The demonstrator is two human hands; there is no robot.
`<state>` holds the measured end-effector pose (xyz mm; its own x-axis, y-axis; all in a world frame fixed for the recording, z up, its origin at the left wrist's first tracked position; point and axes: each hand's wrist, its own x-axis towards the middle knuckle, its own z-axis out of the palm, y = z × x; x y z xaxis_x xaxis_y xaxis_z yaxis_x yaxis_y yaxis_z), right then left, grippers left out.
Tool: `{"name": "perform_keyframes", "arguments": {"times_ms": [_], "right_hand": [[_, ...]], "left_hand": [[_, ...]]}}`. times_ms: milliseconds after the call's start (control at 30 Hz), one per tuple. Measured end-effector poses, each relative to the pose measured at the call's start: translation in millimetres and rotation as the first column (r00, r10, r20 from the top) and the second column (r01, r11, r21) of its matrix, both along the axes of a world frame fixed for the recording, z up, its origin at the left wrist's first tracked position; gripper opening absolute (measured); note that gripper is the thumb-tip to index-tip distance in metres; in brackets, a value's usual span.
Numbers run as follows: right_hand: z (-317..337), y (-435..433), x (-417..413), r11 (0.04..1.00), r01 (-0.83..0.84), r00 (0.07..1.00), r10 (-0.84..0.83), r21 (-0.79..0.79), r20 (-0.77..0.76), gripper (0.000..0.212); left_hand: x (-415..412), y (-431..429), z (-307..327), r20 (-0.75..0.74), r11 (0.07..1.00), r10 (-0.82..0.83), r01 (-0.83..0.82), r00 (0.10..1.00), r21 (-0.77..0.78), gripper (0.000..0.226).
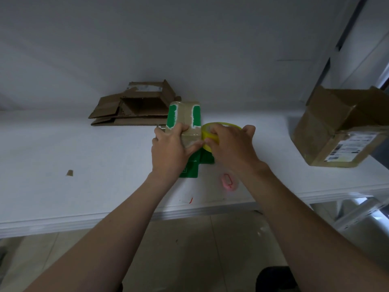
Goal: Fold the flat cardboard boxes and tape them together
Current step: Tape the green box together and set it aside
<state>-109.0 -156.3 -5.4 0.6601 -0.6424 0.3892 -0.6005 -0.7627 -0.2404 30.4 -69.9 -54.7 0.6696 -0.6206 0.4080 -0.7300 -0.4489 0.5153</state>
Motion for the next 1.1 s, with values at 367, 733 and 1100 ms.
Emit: {"name": "perform_keyframes", "arguments": {"times_ms": [367,733,1100], "right_hand": [[1,-22,-24,0.999,0.038,0.999,-0.038,-0.021,-0.007,0.032],[-2,-18,-5,0.996,0.074,0.997,-0.075,-0.047,-0.026,0.026],[44,6,-4,0.975,0.101,0.972,-0.139,0.195,0.191,0.050]], "left_hand": [[-17,-14,9,-0.045,0.987,0.132,-0.135,0.990,-0.085,0.062],[-21,-5,12,-0.009,0.991,-0.019,0.018,1.000,-0.136,0.064],[5,28,83,-0.047,0.951,-0.230,0.215,0.972,-0.224,0.109]]}}
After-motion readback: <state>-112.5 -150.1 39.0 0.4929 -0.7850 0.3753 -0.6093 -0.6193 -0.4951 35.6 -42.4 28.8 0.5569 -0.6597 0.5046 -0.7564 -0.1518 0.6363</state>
